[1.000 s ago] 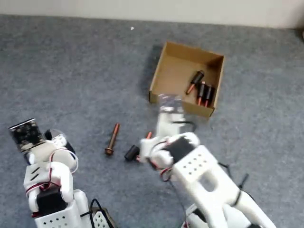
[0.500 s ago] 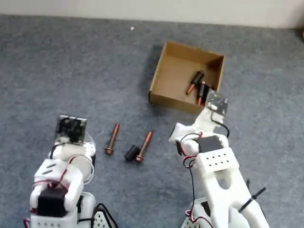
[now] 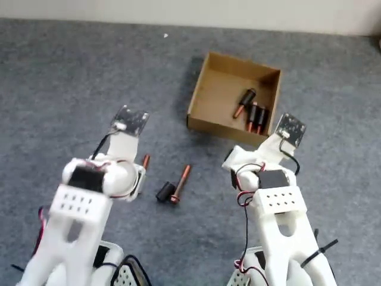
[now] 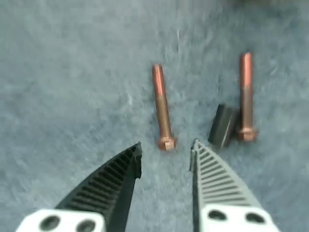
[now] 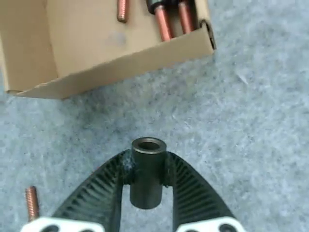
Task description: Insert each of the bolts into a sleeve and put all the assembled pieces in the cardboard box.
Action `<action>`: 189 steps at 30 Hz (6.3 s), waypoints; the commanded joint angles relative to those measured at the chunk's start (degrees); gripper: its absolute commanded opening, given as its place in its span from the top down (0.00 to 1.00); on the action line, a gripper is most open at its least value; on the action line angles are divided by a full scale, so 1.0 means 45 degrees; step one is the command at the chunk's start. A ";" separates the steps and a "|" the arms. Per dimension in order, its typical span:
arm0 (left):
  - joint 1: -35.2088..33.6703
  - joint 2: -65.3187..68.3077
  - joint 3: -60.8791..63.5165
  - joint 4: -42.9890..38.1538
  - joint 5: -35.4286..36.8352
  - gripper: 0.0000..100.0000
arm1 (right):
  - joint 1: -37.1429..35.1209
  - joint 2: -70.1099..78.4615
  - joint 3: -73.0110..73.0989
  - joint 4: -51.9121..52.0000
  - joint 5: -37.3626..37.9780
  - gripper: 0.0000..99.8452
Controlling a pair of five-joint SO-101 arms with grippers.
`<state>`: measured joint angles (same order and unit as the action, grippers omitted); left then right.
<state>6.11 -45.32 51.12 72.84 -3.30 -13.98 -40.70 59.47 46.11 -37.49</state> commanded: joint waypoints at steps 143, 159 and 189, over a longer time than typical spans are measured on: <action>-0.1397 0.9074 -0.7473 0.0781 -1.1194 0.99 | 0.0420 -0.3526 0.1162 0.0068 0.1231 1.00; 0.0713 0.1827 -0.5109 -0.0547 -0.0977 0.99 | -0.1651 -1.0383 0.5031 -0.0811 0.4532 1.00; 0.5402 -0.5773 0.2901 -1.1018 0.5841 0.99 | -0.4562 -1.4330 0.8918 -0.4288 1.0393 1.00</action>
<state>28.18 -69.85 64.57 25.45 22.37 -33.76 -103.91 95.60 29.05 7.08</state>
